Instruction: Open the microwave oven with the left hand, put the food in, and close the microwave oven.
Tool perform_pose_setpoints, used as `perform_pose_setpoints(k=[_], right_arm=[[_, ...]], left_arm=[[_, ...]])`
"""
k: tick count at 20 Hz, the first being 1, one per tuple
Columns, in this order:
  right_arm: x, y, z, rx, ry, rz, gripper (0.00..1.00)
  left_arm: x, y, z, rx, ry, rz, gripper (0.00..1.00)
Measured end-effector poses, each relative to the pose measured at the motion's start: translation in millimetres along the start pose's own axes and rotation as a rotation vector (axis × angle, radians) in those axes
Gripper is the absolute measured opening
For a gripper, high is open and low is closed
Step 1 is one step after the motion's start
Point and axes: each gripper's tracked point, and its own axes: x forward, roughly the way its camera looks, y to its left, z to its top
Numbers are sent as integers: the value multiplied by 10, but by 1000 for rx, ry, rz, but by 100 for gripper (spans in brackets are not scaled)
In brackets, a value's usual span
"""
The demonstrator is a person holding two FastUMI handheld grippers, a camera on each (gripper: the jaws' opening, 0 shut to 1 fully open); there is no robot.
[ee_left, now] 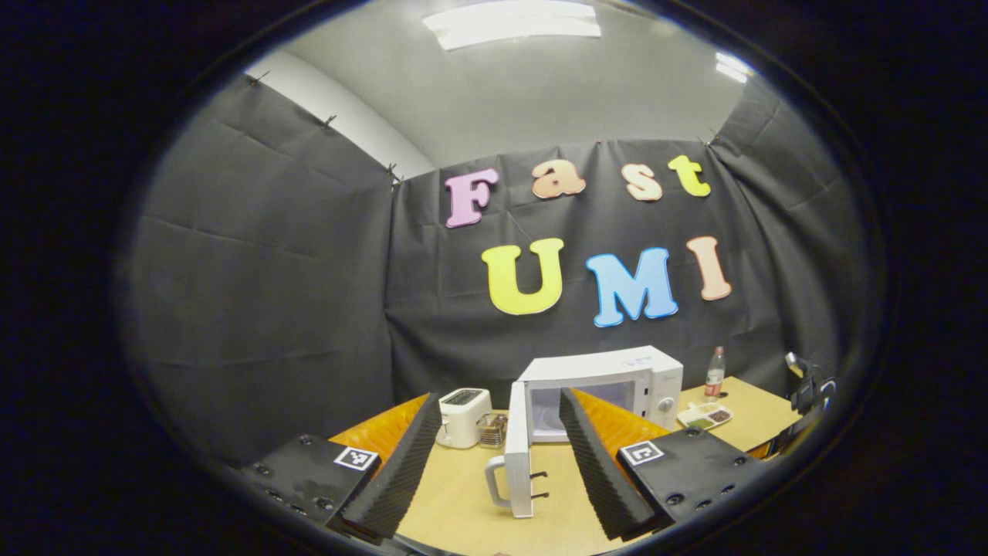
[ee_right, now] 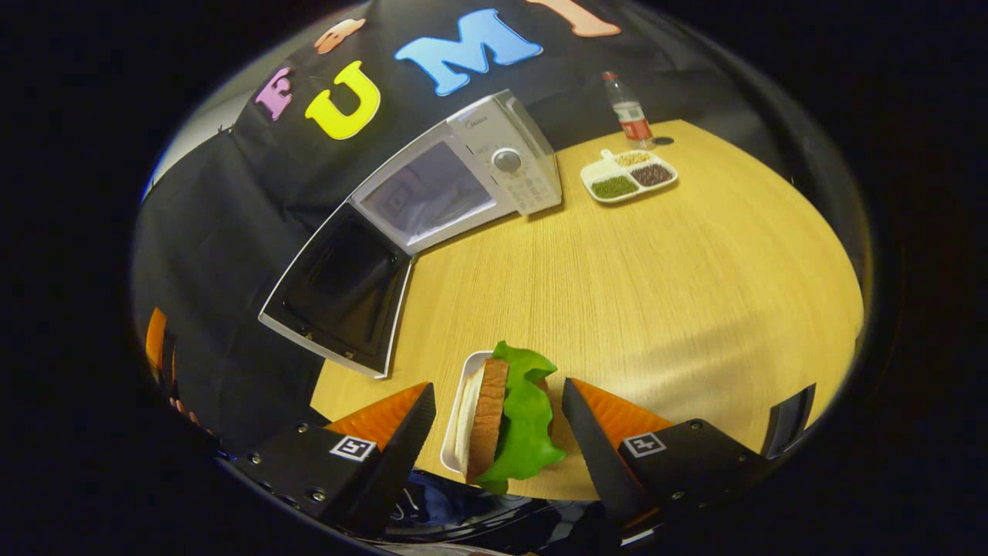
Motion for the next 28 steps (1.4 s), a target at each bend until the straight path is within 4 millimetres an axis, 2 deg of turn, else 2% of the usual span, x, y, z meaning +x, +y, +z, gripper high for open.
perform_pose_setpoints(k=[3,4,5,6,8,9,10,11,14,19,22,28], right_arm=[[90,-3,-164,63,71,22,99],[102,-13,-177,82,76,25,94],[116,1,-193,103,92,36,79],[109,6,-233,123,107,39,74],[93,37,-225,153,120,72,50],[102,55,-222,145,126,89,43],[61,35,-191,160,107,87,43],[50,76,-150,164,103,98,27],[4,215,-32,164,72,116,27],[3,630,370,171,-33,154,26],[141,859,566,112,-102,131,26],[552,1344,859,81,-199,125,26]], left_arm=[[-41,-52,4,8,2,11,100],[-49,-54,-14,11,6,17,100],[-73,-55,-21,9,10,25,100],[-91,-50,-14,3,10,33,100],[-130,-42,15,-13,3,42,100],[-153,-19,-12,-17,4,48,100],[-145,3,-28,-19,5,51,100],[-141,28,-26,-20,3,54,100],[-79,140,4,-21,-19,65,100],[138,310,-26,-39,-43,46,100],[330,442,-62,-43,-44,34,100],[679,897,-133,-43,-43,34,100]])
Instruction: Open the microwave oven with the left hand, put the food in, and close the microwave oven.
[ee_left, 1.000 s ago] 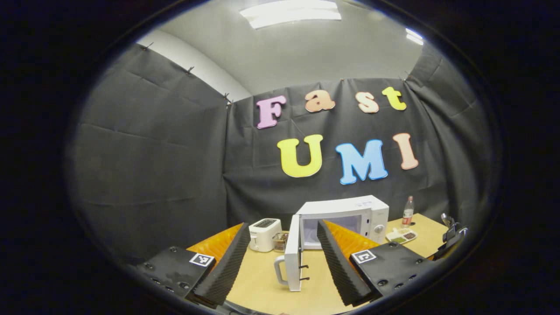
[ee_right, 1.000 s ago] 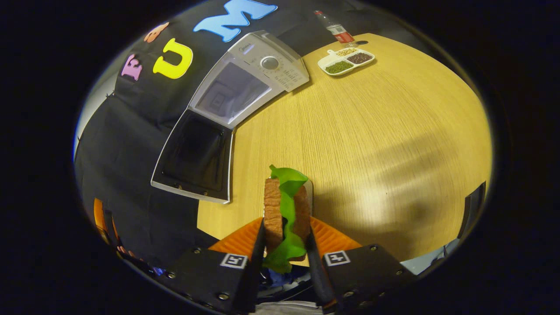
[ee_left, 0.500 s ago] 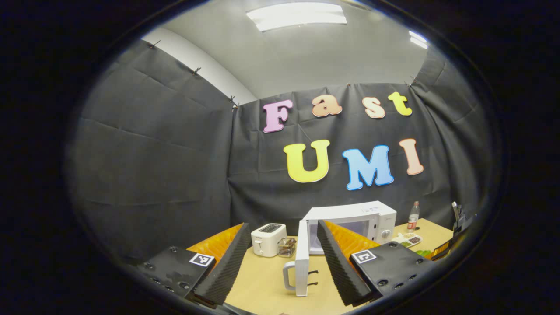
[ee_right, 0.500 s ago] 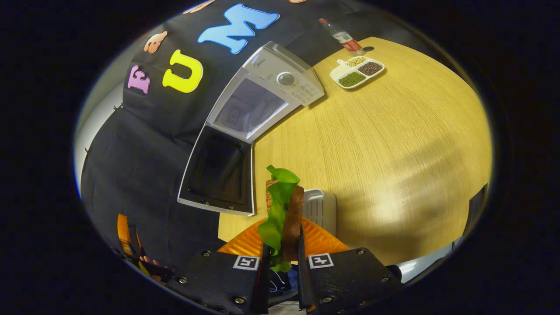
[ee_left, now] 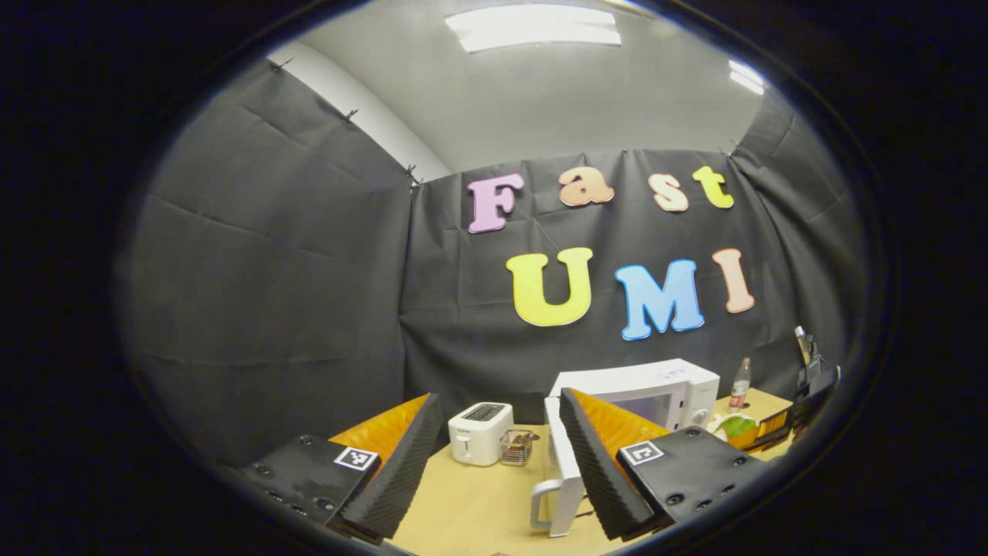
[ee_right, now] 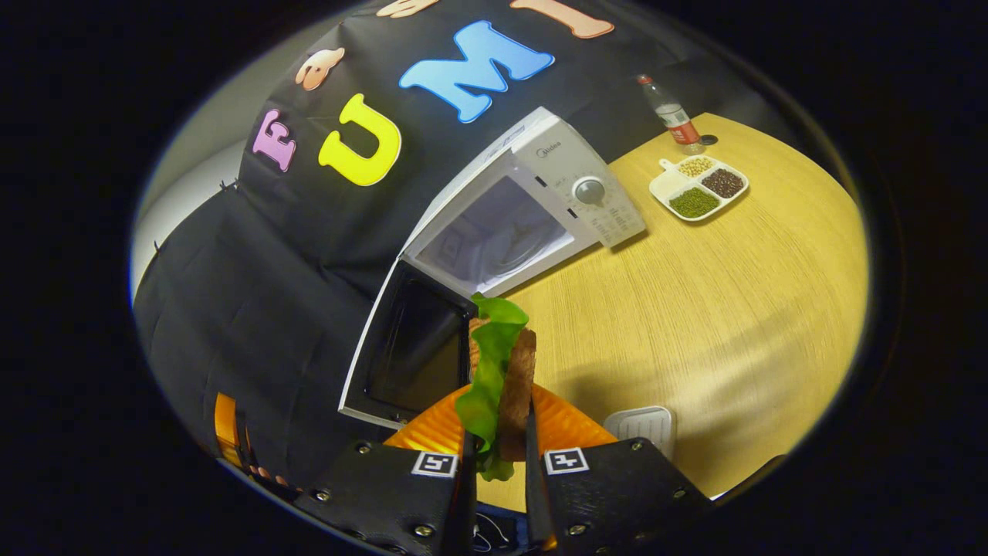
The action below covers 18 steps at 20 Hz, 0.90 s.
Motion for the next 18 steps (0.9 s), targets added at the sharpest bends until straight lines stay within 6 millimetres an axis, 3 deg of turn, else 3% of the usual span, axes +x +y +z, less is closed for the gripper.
perform_pose_setpoints(k=[6,12,18], right_arm=[[537,267,145,28,-80,-5,26],[1126,391,482,37,-187,-23,26],[1778,458,834,18,-297,-49,26]], left_arm=[[280,430,-227,4,31,14,100],[548,801,-494,7,72,37,100],[826,960,-649,12,100,35,100]])
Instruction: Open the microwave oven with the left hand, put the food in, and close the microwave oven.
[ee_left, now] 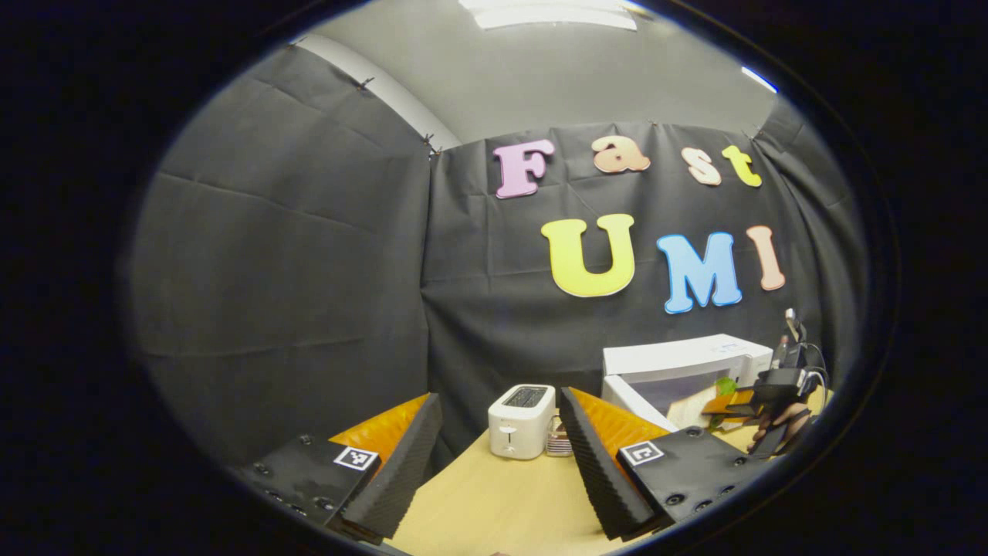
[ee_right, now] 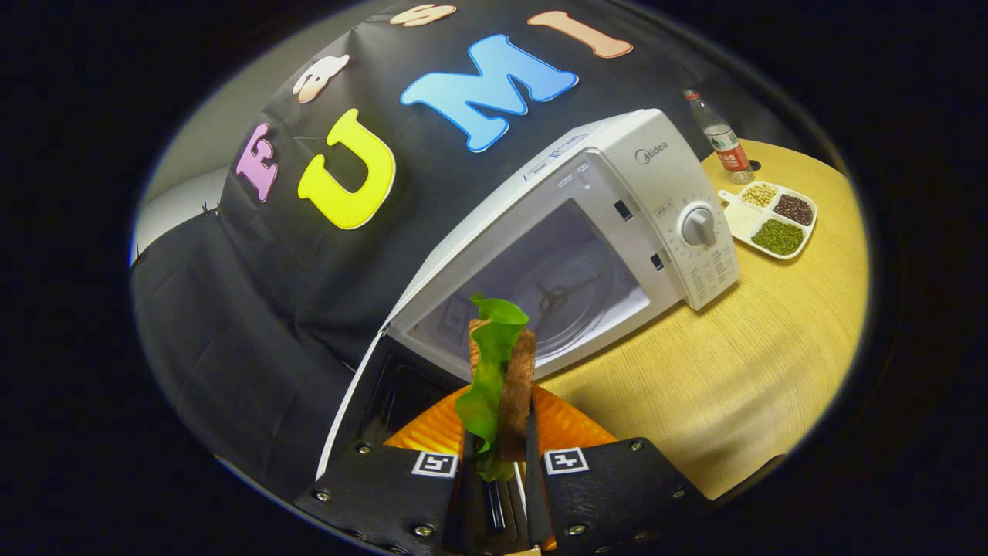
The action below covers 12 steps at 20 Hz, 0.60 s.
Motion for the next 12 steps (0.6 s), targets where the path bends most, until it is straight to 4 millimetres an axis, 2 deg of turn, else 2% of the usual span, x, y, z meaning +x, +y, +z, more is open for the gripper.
perform_pose_setpoints(k=[5,9,10,11,12], right_arm=[[538,44,80,-28,-76,-12,26],[938,-39,159,-48,-128,-35,26],[1028,-53,149,-56,-138,-40,26],[1116,-69,170,-71,-152,-44,26],[1201,-79,200,-97,-169,-47,26]], left_arm=[[184,109,-169,7,45,-1,98],[285,164,-331,27,80,2,98],[316,174,-376,31,86,3,94],[334,194,-405,33,93,6,98],[349,216,-445,37,102,8,98]])
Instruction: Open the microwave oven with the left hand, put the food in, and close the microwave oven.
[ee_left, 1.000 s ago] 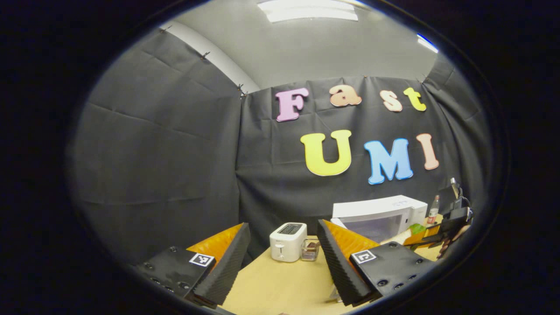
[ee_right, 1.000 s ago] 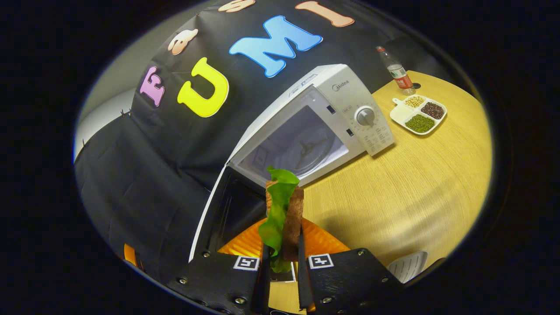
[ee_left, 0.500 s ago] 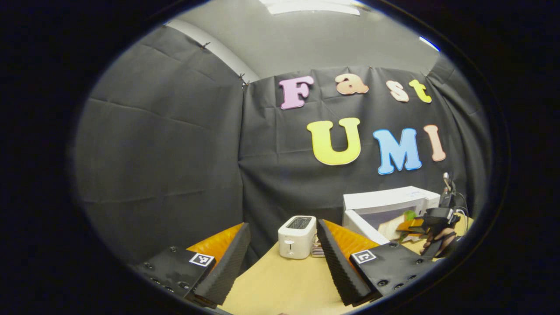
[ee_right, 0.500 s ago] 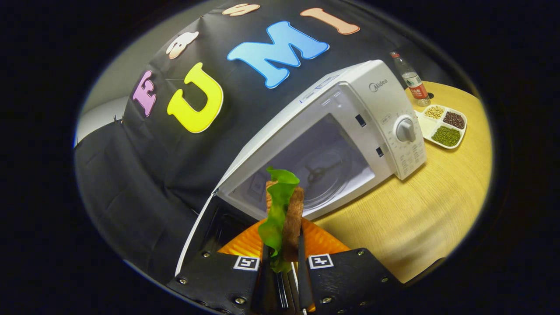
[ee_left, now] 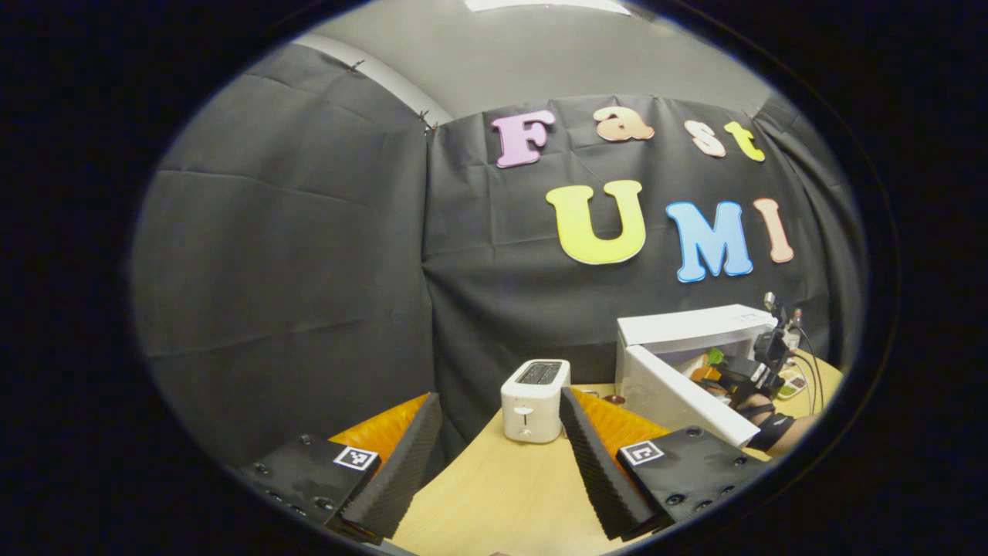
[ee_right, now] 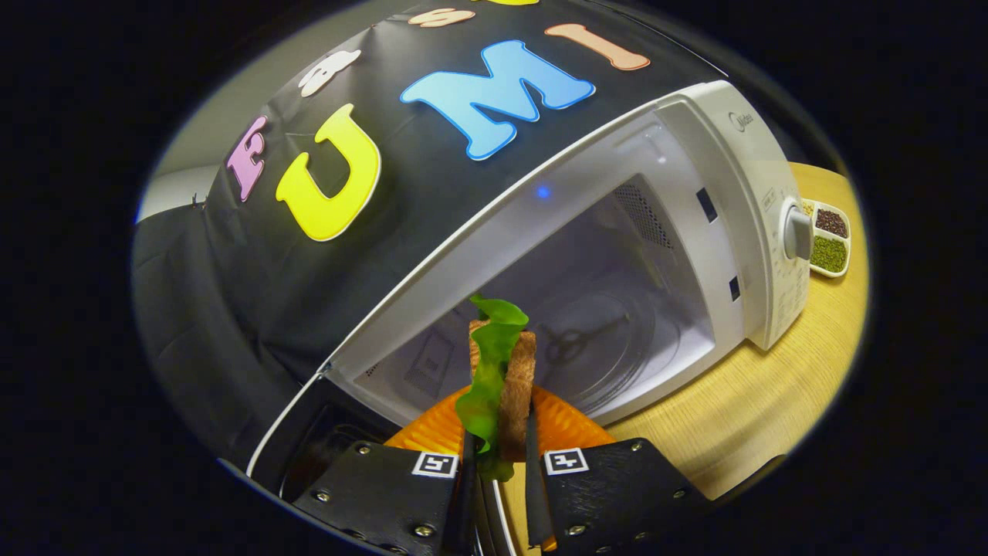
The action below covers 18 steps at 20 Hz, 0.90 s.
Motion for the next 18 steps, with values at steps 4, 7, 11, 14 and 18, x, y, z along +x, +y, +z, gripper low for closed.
perform_pose_setpoints(k=[4,7,11,14,18], right_arm=[[259,-159,-5,4,-31,-22,26],[358,-364,-66,24,-17,-76,29],[449,-630,-61,-11,-14,-203,37],[348,-769,-4,-103,-37,-281,56],[181,-749,220,-267,-93,-297,97]], left_arm=[[64,47,-163,14,42,12,98],[76,56,-197,22,54,10,100],[88,97,-231,16,57,9,100],[106,112,-244,9,59,10,100],[100,82,-298,-1,58,0,98]])
